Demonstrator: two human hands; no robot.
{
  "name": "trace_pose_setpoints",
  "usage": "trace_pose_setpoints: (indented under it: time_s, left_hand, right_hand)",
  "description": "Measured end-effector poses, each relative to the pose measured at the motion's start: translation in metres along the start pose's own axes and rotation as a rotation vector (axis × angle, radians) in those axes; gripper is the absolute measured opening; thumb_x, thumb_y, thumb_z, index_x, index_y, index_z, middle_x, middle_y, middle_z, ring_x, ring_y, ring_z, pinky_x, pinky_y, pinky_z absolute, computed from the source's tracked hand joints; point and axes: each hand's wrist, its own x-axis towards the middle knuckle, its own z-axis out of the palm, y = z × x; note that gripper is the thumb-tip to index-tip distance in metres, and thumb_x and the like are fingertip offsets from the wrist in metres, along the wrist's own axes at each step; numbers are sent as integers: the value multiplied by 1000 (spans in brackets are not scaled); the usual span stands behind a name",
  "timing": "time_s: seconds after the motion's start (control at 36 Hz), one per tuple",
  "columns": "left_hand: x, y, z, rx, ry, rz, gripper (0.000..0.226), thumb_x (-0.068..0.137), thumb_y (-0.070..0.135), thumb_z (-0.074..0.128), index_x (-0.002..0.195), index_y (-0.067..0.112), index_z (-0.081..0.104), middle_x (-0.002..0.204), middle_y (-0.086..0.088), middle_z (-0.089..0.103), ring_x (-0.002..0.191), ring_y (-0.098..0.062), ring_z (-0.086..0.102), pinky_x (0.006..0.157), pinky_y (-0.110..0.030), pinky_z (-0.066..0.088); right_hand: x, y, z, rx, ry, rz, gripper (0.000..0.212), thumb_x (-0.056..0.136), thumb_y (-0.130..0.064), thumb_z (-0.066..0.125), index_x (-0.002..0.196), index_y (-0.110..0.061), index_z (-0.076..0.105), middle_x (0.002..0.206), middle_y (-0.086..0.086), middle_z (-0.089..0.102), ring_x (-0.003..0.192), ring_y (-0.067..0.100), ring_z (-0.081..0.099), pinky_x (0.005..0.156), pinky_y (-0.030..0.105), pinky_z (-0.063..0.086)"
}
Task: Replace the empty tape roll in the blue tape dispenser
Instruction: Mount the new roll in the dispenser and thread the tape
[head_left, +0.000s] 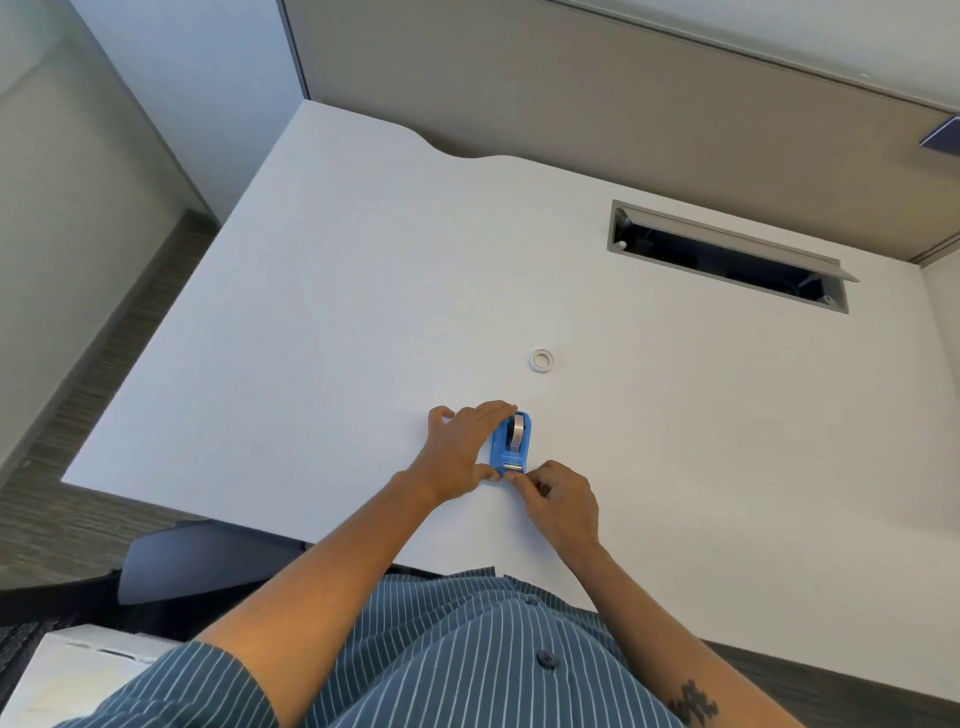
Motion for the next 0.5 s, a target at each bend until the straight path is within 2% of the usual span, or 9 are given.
trace_pose_setpoints:
  time_s: [0.28,0.36,0.42,0.5]
  left_hand:
    - [0,1,1,-5,8,3,94,87,35,85,164,31,32,171,11,36,147,-14,46,117,-43,17]
    - [-1,1,2,3,10,-2,93,88,35,84,164,32,31,171,11,35,147,-15,46,118,-44,16]
    - [-1,2,3,-6,15,-4,93,88,33,84,164,32,31,171,11,35,147,-15,46,118,-44,16]
    - [-1,2,4,-8,14,-6,93,89,32,84,165,32,30,171,10,35,147,-15,45,119,-44,16]
  right_hand:
    - [3,-5,-4,23,-67,61,27,90,-43,85,80,-19,77,81,-7,72,72,14,63,62,29,46]
    - [4,-7,-8,24,-74,66,39,86,-56,85,72,-22,74,74,-8,70,68,11,63,58,29,46]
    - [5,-10,-9,21,-75,62,44,85,-61,84,63,-27,65,67,-8,65,61,9,58,54,28,42]
    - [6,-12,-10,13,-96,73,45,87,-59,83,66,-23,66,66,-7,64,60,11,55,53,27,39]
